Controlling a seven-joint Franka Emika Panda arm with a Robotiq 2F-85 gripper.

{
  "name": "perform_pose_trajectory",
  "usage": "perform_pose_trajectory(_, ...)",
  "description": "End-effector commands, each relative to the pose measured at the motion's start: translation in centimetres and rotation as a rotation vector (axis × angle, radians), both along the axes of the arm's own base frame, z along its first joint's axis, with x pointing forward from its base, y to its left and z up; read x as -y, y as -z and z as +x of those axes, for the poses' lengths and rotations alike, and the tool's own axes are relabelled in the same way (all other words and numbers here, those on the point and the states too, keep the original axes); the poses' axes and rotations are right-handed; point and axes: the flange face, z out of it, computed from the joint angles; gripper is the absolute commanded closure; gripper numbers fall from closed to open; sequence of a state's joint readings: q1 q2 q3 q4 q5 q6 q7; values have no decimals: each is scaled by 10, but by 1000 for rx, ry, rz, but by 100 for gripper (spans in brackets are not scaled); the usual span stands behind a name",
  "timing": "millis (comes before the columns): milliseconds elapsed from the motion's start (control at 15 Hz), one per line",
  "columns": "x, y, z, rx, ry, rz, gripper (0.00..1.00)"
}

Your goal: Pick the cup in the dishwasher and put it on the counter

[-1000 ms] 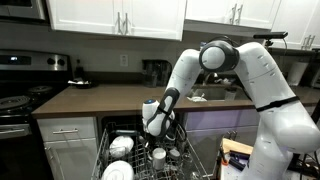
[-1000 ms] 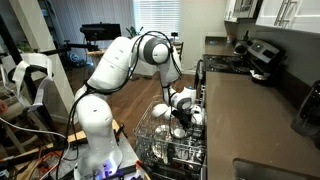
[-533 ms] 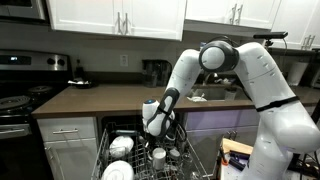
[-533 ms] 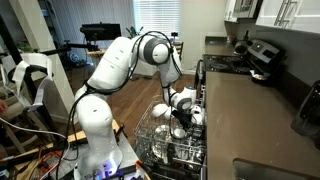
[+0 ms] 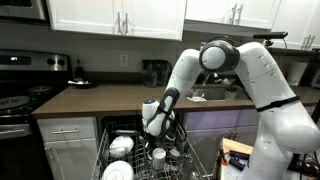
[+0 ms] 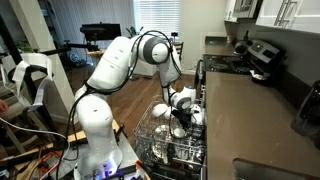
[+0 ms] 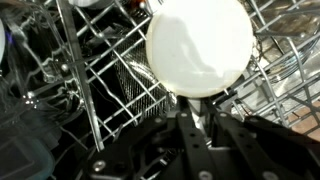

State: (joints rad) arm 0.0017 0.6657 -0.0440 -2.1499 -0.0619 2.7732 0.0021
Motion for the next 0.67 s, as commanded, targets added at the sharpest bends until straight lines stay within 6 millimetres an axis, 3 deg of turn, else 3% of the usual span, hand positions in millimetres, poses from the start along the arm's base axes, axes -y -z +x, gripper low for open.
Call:
perform_pose_trajectory(0, -7, -19, -8, -15, -16, -13, 94)
perform_pose_trajectory(600, -11, -38, -13, -90, -18, -31, 94)
